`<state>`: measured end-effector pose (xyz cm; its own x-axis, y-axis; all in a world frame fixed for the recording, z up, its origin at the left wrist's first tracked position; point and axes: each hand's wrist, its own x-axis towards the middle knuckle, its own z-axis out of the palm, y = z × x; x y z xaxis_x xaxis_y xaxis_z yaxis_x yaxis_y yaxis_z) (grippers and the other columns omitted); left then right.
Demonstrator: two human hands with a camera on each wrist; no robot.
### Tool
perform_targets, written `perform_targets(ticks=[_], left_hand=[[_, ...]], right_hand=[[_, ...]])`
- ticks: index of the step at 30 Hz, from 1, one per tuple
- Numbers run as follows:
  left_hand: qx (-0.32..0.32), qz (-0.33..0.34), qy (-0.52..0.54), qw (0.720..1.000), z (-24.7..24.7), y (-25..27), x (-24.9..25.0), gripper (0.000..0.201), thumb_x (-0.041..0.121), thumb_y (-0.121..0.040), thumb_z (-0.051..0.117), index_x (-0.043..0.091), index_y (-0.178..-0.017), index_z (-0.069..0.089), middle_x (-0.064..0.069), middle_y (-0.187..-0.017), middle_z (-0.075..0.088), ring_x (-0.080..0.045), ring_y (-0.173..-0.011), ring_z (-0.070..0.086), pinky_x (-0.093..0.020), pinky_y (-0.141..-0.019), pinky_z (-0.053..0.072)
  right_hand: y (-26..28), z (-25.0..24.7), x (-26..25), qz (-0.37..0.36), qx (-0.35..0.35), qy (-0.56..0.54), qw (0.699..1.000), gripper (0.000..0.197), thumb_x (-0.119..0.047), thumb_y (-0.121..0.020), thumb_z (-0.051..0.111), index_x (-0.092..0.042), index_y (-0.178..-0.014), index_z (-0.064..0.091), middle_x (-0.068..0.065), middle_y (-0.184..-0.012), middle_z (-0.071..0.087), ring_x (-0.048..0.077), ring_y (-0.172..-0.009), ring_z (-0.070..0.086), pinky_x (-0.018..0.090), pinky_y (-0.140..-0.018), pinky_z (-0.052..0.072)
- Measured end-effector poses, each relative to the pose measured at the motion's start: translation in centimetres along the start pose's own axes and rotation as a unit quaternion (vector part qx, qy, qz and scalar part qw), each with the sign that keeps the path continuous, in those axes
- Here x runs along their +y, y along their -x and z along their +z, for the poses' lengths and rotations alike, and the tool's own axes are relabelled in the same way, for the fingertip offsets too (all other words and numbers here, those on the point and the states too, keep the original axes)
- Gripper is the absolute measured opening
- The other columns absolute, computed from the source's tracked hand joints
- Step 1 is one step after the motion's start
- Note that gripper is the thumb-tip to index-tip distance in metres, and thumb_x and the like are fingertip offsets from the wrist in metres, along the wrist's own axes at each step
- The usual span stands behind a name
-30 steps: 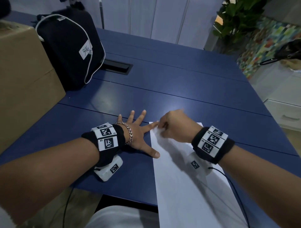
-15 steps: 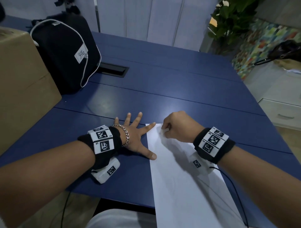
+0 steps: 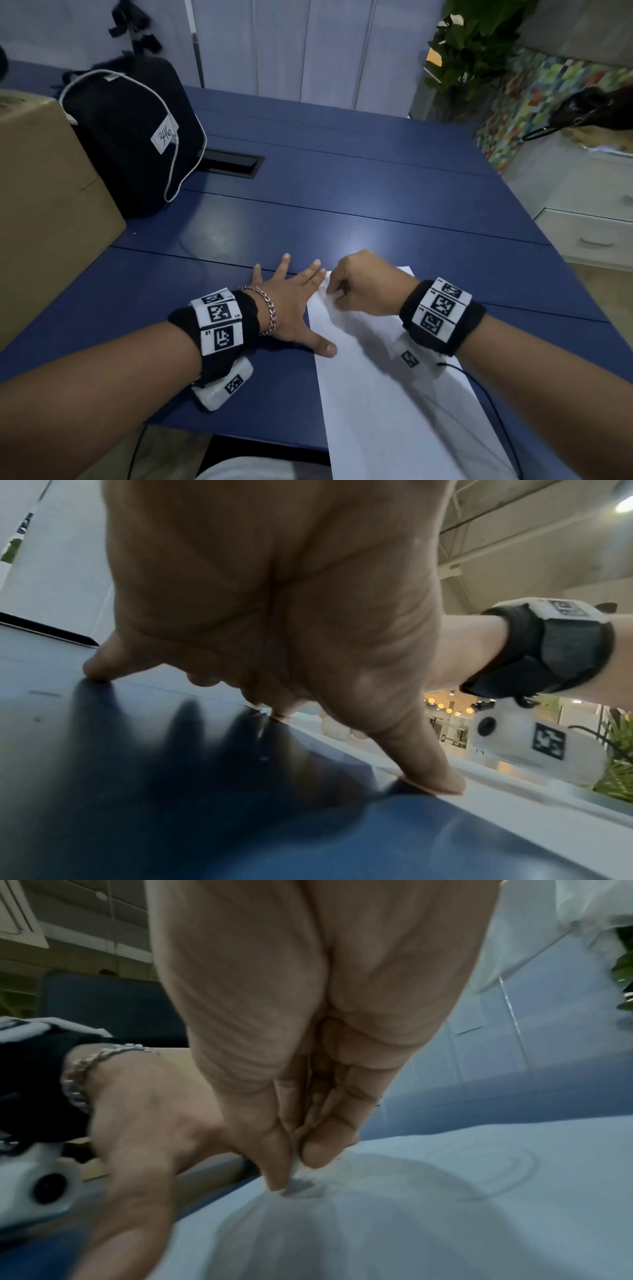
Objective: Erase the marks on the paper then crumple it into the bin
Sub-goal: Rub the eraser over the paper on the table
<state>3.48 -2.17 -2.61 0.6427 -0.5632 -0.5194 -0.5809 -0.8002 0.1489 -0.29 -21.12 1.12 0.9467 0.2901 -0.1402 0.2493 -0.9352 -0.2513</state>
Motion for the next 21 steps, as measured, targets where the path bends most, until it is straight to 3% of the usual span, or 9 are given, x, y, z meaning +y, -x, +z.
perform_targets(ticks=[3, 5, 8, 10, 13, 17, 21], left_hand=[[0.002, 0.005, 0.008, 1.0, 0.0, -0.1, -0.1, 0.153, 0.107, -0.054, 0.057, 0.038, -0.164, -0.024, 0.027, -0.167, -0.033, -0.032, -0.157, -0.032, -0.079, -0.119, -0.01], [-0.002, 0.006, 0.006, 1.0, 0.1, -0.2, -0.2, 0.153, 0.107, -0.054, 0.056, 0.039, -0.164, -0.025, 0.027, -0.166, -0.034, -0.033, -0.157, -0.032, -0.079, -0.118, -0.01], [-0.007, 0.003, 0.003, 1.0, 0.2, -0.3, -0.2, 0.152, 0.108, -0.054, 0.055, 0.04, -0.162, -0.028, 0.028, -0.165, -0.036, -0.032, -0.157, -0.032, -0.08, -0.118, -0.01], [-0.008, 0.003, 0.002, 1.0, 0.1, -0.2, -0.1, 0.152, 0.108, -0.053, 0.055, 0.041, -0.162, -0.027, 0.028, -0.166, -0.036, -0.032, -0.157, -0.033, -0.079, -0.119, -0.01], [-0.011, 0.001, 0.007, 1.0, 0.0, -0.2, 0.0, 0.152, 0.107, -0.054, 0.057, 0.04, -0.162, -0.027, 0.027, -0.166, -0.035, -0.031, -0.157, -0.033, -0.08, -0.118, -0.01], [-0.016, -0.001, 0.003, 1.0, -0.1, -0.1, 0.1, 0.152, 0.106, -0.055, 0.057, 0.041, -0.162, -0.028, 0.028, -0.165, -0.037, -0.031, -0.157, -0.034, -0.079, -0.118, -0.011], [-0.02, -0.002, 0.004, 1.0, -0.1, -0.1, 0.1, 0.153, 0.107, -0.054, 0.057, 0.04, -0.163, -0.027, 0.028, -0.165, -0.037, -0.031, -0.156, -0.034, -0.079, -0.119, -0.01]], right_hand=[[-0.4, -0.9, 1.5, 0.066, 0.048, -0.012, 0.997, 0.016, -0.014, -0.08, 0.073, -0.015, -0.094, 0.08, -0.002, -0.088, 0.076, 0.02, -0.088, 0.069, 0.028, -0.073, 0.052], [0.0, -0.5, 0.7, 0.05, 0.038, -0.009, 0.998, 0.014, -0.014, -0.078, 0.071, -0.015, -0.09, 0.079, 0.0, -0.083, 0.076, 0.022, -0.083, 0.069, 0.032, -0.074, 0.057], [1.0, 0.0, -0.8, -0.004, -0.017, 0.0, 1.0, 0.018, -0.017, -0.078, 0.073, -0.019, -0.093, 0.081, -0.003, -0.085, 0.077, 0.016, -0.074, 0.064, 0.027, -0.071, 0.052], [0.5, -0.5, 0.2, 0.024, 0.007, -0.001, 1.0, 0.018, -0.015, -0.079, 0.074, -0.018, -0.095, 0.081, -0.005, -0.086, 0.076, 0.017, -0.079, 0.066, 0.025, -0.071, 0.049], [0.2, -0.8, 1.4, 0.073, 0.044, -0.026, 0.996, 0.016, -0.013, -0.079, 0.074, -0.016, -0.093, 0.081, -0.008, -0.081, 0.07, 0.02, -0.088, 0.069, 0.028, -0.077, 0.055], [1.5, 0.0, -0.7, 0.002, -0.019, -0.021, 1.0, 0.018, -0.015, -0.078, 0.072, -0.019, -0.093, 0.081, -0.005, -0.082, 0.075, 0.017, -0.077, 0.068, 0.027, -0.072, 0.054], [0.5, -0.9, 1.7, 0.073, 0.023, -0.017, 0.997, 0.017, -0.016, -0.076, 0.072, -0.022, -0.09, 0.079, -0.011, -0.08, 0.068, 0.017, -0.079, 0.064, 0.031, -0.073, 0.057]])
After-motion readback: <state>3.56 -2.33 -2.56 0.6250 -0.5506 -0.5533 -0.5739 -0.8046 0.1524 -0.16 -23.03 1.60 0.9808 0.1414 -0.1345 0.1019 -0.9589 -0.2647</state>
